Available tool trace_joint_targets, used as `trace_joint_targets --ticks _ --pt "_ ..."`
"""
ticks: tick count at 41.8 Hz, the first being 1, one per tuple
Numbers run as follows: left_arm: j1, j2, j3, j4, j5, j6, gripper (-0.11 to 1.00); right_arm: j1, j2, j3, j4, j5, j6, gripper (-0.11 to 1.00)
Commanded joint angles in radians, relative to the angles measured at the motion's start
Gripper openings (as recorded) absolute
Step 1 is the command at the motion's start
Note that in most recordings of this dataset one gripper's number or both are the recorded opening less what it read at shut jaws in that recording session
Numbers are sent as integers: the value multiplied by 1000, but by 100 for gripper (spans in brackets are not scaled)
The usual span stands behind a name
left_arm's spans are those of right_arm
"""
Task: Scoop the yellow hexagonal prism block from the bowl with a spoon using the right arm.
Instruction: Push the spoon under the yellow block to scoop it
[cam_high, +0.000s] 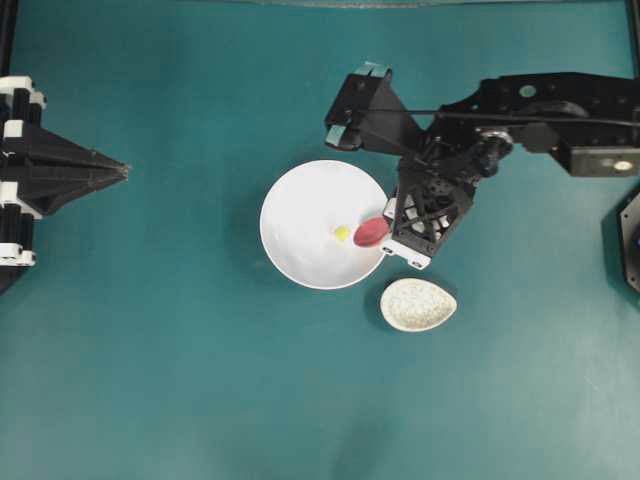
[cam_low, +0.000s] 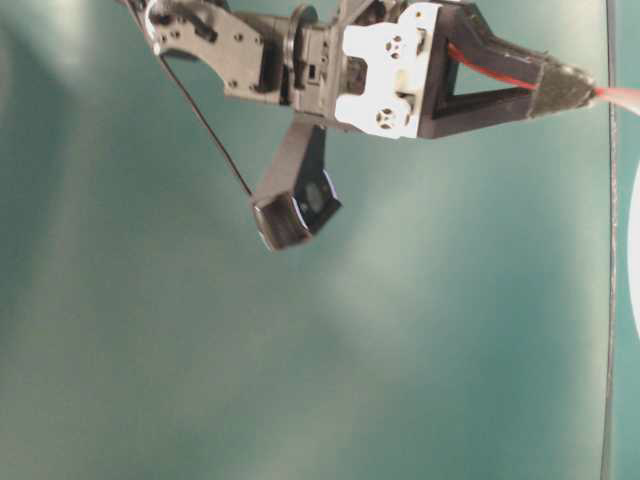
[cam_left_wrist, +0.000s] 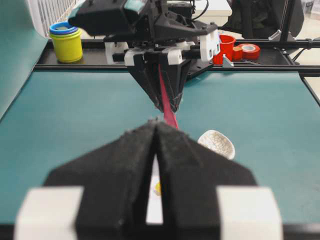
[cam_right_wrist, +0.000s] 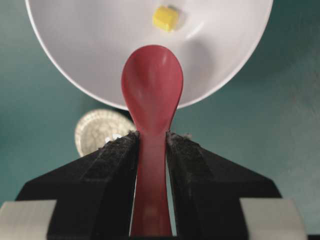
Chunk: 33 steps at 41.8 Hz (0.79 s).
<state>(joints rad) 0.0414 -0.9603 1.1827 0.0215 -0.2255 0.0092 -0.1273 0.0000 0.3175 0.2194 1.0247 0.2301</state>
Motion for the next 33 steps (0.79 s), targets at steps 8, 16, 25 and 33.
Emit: trace_joint_targets --ticks 8,16,25,33 --pt "2 8 -14 3 -5 0 0 -2 51 -60 6 26 2 25" --pt "2 8 -14 3 -5 0 0 0 80 -75 6 21 2 25" --pt "2 8 -14 3 -5 0 0 0 107 -83 6 -3 -3 25" --pt "2 8 -14 3 -5 0 0 0 123 -86 5 -60 -9 25"
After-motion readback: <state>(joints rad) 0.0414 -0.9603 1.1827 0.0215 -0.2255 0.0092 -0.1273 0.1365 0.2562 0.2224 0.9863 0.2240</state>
